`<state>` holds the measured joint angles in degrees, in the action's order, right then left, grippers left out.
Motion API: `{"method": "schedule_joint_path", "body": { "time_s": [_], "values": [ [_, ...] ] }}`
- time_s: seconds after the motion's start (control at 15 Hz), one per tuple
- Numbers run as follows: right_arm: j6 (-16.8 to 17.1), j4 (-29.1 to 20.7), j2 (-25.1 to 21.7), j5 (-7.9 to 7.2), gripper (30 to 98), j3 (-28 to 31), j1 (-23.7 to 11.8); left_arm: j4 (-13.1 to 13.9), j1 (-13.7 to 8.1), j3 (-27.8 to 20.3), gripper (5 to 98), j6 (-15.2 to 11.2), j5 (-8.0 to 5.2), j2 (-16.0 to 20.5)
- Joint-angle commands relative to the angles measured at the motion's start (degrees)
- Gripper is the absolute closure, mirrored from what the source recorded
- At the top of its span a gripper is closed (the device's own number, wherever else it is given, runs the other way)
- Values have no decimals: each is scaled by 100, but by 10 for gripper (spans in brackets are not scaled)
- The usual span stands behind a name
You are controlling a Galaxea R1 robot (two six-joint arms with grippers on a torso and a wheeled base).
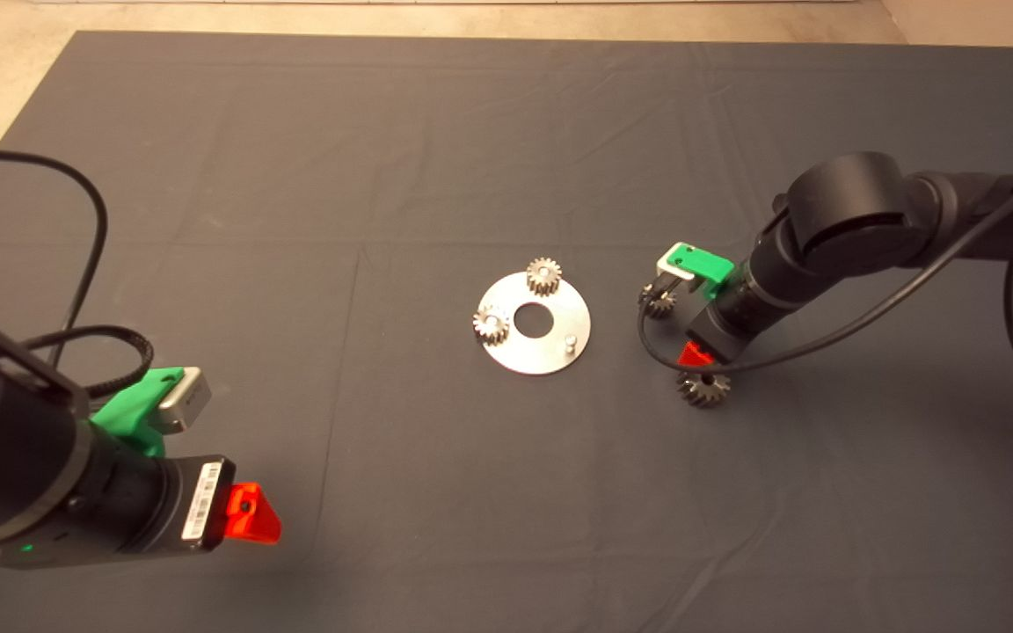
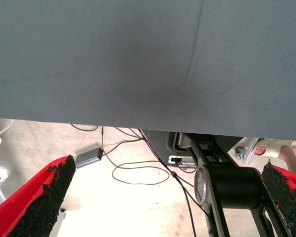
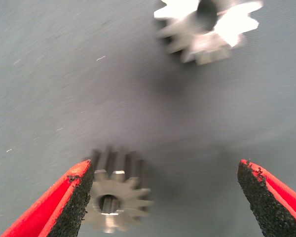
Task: Remove an incorrectly installed larger gear and replace it with the correct smaller gear
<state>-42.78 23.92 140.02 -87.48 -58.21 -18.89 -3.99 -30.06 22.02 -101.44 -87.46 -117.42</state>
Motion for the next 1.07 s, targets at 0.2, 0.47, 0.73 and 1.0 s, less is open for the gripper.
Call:
{"method": "schedule_joint_path", "body": {
  "time_s": [0.2,0.47,0.73,1.0],
  "values": [
    [-152,139,89,-752,510,-309,-256,126,-44,-85,59,-52,-685,12],
    [-143,139,384,-752,510,-736,-247,126,-44,-85,59,-52,-694,12],
    [-152,139,637,-752,510,-1046,-239,126,-44,-85,59,-52,-703,12],
    [-161,139,725,-752,510,-1367,-239,126,-44,-85,59,-52,-703,12]
  ]
}}
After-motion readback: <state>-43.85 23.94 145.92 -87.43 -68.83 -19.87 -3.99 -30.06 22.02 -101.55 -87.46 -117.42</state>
